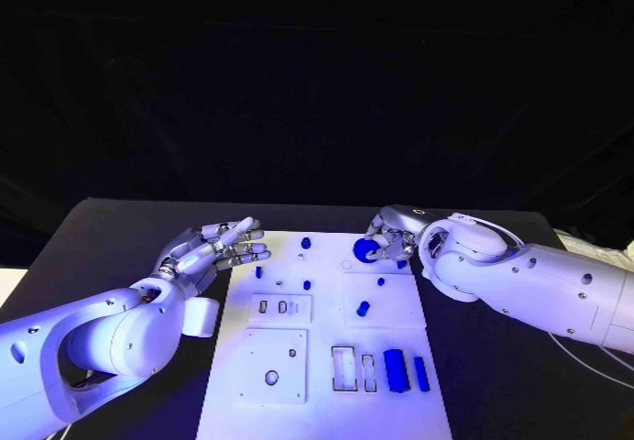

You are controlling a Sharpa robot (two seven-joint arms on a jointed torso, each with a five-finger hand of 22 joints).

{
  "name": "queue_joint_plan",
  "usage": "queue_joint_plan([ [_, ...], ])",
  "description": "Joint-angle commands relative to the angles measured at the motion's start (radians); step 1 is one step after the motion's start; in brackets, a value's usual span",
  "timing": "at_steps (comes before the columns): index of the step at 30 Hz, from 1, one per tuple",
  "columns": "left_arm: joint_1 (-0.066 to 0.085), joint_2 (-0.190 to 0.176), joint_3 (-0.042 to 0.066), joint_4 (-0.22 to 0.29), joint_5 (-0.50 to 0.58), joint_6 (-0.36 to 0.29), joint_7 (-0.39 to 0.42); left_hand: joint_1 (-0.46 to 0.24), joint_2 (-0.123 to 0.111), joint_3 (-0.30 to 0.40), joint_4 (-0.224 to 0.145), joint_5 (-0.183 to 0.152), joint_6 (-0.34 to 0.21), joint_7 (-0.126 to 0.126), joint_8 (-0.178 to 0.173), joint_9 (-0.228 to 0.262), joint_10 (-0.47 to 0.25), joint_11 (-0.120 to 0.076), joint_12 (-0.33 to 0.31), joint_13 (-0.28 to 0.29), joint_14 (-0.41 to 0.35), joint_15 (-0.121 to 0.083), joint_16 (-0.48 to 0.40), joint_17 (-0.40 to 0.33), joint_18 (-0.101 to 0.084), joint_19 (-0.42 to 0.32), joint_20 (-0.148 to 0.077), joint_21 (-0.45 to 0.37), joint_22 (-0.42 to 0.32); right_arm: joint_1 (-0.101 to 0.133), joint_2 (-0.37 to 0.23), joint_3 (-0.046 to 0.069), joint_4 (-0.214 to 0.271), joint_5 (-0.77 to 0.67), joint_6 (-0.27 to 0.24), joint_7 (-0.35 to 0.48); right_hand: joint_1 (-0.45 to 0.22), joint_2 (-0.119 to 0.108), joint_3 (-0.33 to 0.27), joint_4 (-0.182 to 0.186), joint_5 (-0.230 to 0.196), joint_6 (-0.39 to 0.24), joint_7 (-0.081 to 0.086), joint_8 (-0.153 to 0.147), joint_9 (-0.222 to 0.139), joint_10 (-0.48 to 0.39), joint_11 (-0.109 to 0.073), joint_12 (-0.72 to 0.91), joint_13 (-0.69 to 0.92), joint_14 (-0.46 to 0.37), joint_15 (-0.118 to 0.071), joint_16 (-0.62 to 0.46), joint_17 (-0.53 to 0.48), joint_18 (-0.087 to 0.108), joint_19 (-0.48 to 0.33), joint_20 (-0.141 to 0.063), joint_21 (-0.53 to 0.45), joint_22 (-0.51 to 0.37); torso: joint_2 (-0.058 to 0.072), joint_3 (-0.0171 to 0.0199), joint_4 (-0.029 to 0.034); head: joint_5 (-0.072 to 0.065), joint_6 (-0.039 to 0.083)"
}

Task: Assemble the parts on the task board

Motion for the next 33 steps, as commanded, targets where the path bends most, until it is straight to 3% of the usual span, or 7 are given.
queue_joint_plan([
  [1, 0.002, 0.001, 0.001, 0.002, 0.000, 0.022, 0.005, -0.006, 0.003, 0.000, -0.008, -0.003, -0.001, 0.006, -0.004, 0.000, -0.002, 0.003, -0.004, -0.001, -0.003, 0.007, -0.003, 0.001, 0.011, 0.002, 0.005, -0.006, -0.001, -0.009, 0.003, -0.006, 0.003, -0.069, 0.011, -0.015, 0.005, 0.003, 0.009, -0.001, -0.006, 0.013, -0.004, 0.008, 0.006, 0.006, -0.002, 0.006, 0.060, 0.099, -0.003, 0.006, 0.231, -0.012, 0.008, -0.002, 0.008, 0.003, 0.000, -0.0005, -0.0001, -0.001, -0.001],
  [2, 0.002, 0.001, 0.001, 0.002, 0.000, 0.023, 0.005, -0.005, 0.005, 0.001, -0.009, -0.003, -0.001, 0.005, -0.004, 0.000, -0.002, 0.003, -0.004, -0.001, -0.002, 0.006, -0.004, 0.002, 0.011, 0.002, 0.005, -0.006, -0.001, -0.010, 0.004, -0.006, 0.005, -0.072, 0.002, -0.016, 0.001, 0.004, 0.014, 0.001, -0.004, 0.016, -0.005, 0.008, 0.006, 0.007, -0.003, 0.008, 0.062, 0.099, -0.003, 0.006, 0.231, -0.013, 0.009, -0.003, 0.009, 0.006, 0.000, -0.0007, 0.0002, -0.001, 0.000],
  [6, 0.002, 0.001, 0.001, 0.002, 0.000, 0.023, 0.004, -0.005, 0.005, 0.001, -0.009, -0.003, -0.001, 0.005, -0.004, 0.000, -0.002, 0.002, -0.004, -0.001, -0.002, 0.006, -0.004, 0.002, 0.011, 0.002, 0.005, -0.006, -0.001, -0.011, 0.005, -0.006, 0.013, -0.067, -0.050, -0.018, -0.046, 0.008, 0.041, 0.030, 0.067, 0.028, -0.011, 0.010, 0.005, 0.012, -0.009, 0.013, 0.070, 0.099, -0.008, 0.007, 0.232, -0.016, 0.016, -0.007, 0.018, 0.022, -0.001, -0.0009, 0.0008, -0.003, 0.001],
  [12, 0.002, 0.001, 0.001, 0.001, 0.000, 0.023, 0.004, -0.004, 0.007, 0.002, -0.010, -0.003, 0.000, 0.005, -0.004, 0.000, -0.002, 0.002, -0.004, -0.001, -0.002, 0.006, -0.005, 0.002, 0.011, 0.002, 0.005, -0.006, -0.002, -0.010, 0.008, -0.005, 0.051, -0.045, -0.137, -0.020, -0.045, 0.009, 0.083, 0.018, 0.123, 0.042, -0.018, 0.013, 0.006, 0.019, -0.015, 0.021, 0.080, 0.101, -0.014, 0.011, 0.239, -0.021, 0.028, -0.013, 0.032, 0.049, -0.001, -0.0010, 0.0019, 0.000, 0.001],
  [16, 0.002, 0.002, 0.001, 0.000, 0.000, 0.023, 0.004, -0.004, 0.007, 0.002, -0.010, -0.003, 0.000, 0.005, -0.004, 0.000, -0.002, 0.002, -0.004, -0.001, -0.002, 0.006, -0.005, 0.002, 0.011, 0.002, 0.005, -0.006, -0.002, -0.010, 0.021, -0.005, 0.077, -0.061, -0.168, -0.029, -0.049, 0.006, 0.099, 0.012, 0.143, 0.047, -0.020, 0.013, 0.007, 0.020, -0.017, 0.021, 0.083, 0.101, -0.016, 0.011, 0.239, -0.022, 0.031, -0.015, 0.035, 0.056, 0.000, -0.0013, 0.0019, 0.002, 0.002],
  [24, 0.002, 0.005, 0.001, -0.001, 0.000, 0.024, 0.004, -0.004, 0.007, 0.002, -0.010, -0.003, 0.000, 0.005, -0.004, 0.000, -0.002, 0.002, -0.004, -0.001, -0.002, 0.006, -0.005, 0.002, 0.011, 0.002, 0.005, -0.006, -0.002, -0.009, 0.081, -0.006, 0.103, -0.118, -0.173, -0.050, -0.049, 0.004, 0.104, 0.008, 0.146, 0.050, -0.021, 0.014, 0.007, 0.020, -0.017, 0.020, 0.082, 0.101, -0.016, 0.010, 0.238, -0.023, 0.033, -0.015, 0.038, 0.061, 0.000, -0.0019, 0.0028, 0.006, 0.001],
  [33, 0.002, 0.007, 0.001, -0.001, 0.000, 0.025, 0.005, -0.004, 0.007, 0.002, -0.010, -0.003, 0.000, 0.005, -0.004, 0.000, -0.002, 0.002, -0.004, -0.001, -0.002, 0.006, -0.005, 0.002, 0.011, 0.002, 0.005, -0.006, -0.002, -0.010, 0.156, -0.019, 0.071, -0.137, -0.139, -0.056, -0.052, 0.001, 0.108, 0.004, 0.139, 0.051, -0.021, 0.013, 0.007, 0.021, -0.018, 0.019, 0.083, 0.101, -0.017, 0.010, 0.238, -0.024, 0.034, -0.016, 0.040, 0.065, 0.000, -0.0013, 0.0026, 0.012, -0.003],
])
